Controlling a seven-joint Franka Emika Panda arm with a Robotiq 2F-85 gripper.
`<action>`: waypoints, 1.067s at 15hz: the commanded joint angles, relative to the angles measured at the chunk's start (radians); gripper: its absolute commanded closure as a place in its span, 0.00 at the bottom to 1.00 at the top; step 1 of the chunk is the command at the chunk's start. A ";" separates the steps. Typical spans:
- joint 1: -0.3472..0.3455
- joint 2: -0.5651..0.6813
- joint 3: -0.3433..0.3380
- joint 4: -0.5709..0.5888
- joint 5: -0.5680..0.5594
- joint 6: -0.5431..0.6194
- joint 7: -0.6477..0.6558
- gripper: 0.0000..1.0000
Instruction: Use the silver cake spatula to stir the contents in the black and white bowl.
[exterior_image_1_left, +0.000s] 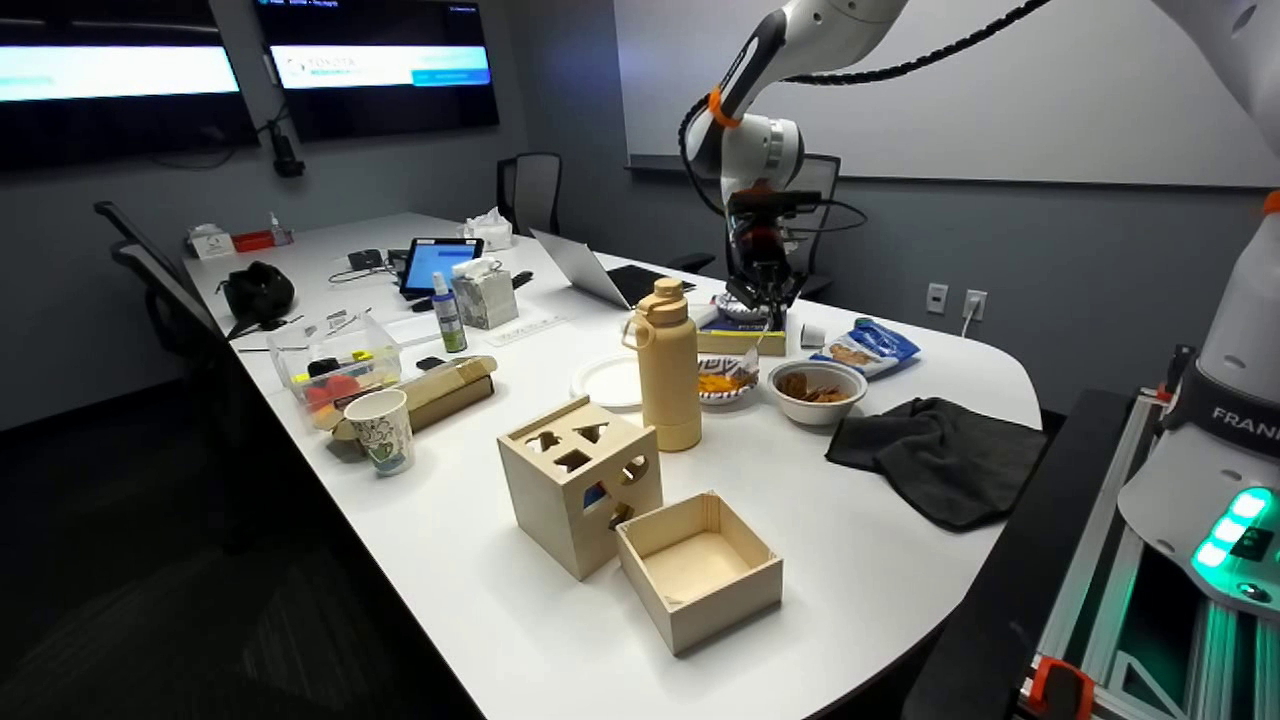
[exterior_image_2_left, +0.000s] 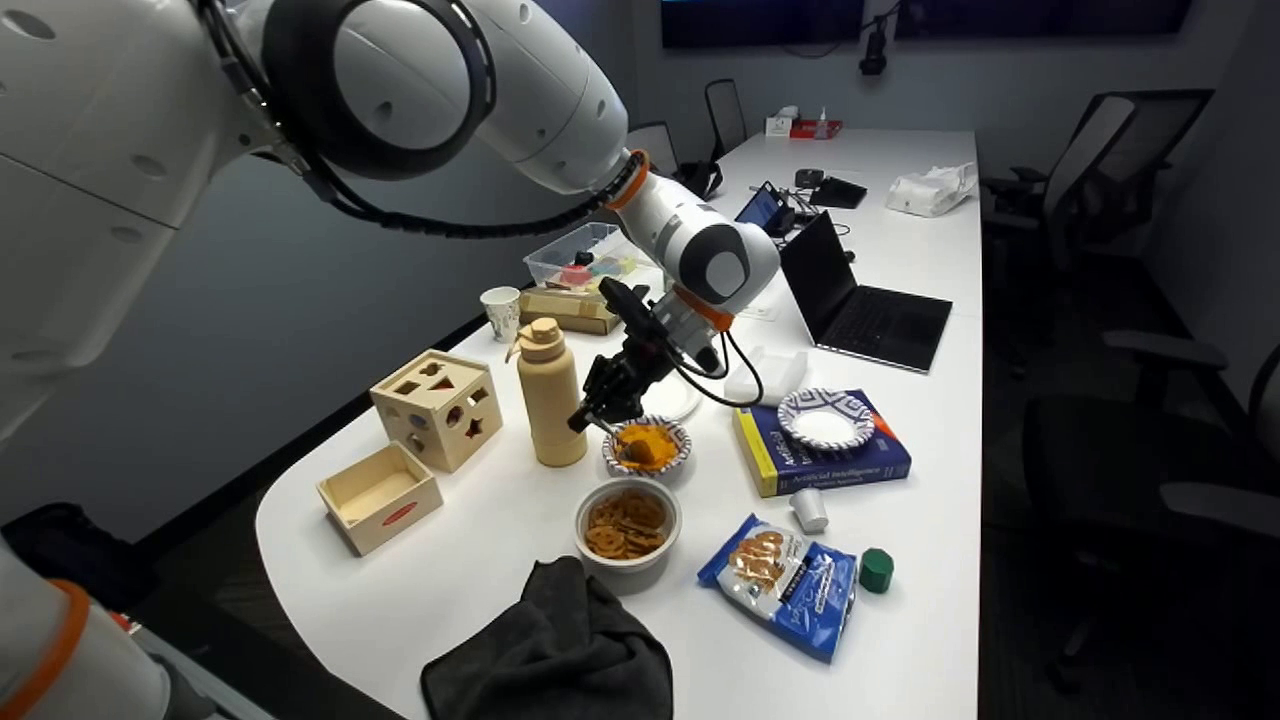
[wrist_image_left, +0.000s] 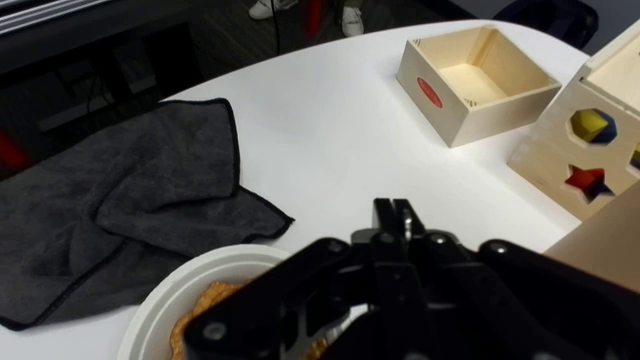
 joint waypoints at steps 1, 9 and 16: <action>-0.006 0.017 0.014 0.037 -0.001 -0.094 -0.033 0.99; 0.010 0.044 0.043 0.048 0.013 -0.079 -0.085 0.99; 0.017 0.016 0.035 0.046 0.009 0.003 -0.096 0.99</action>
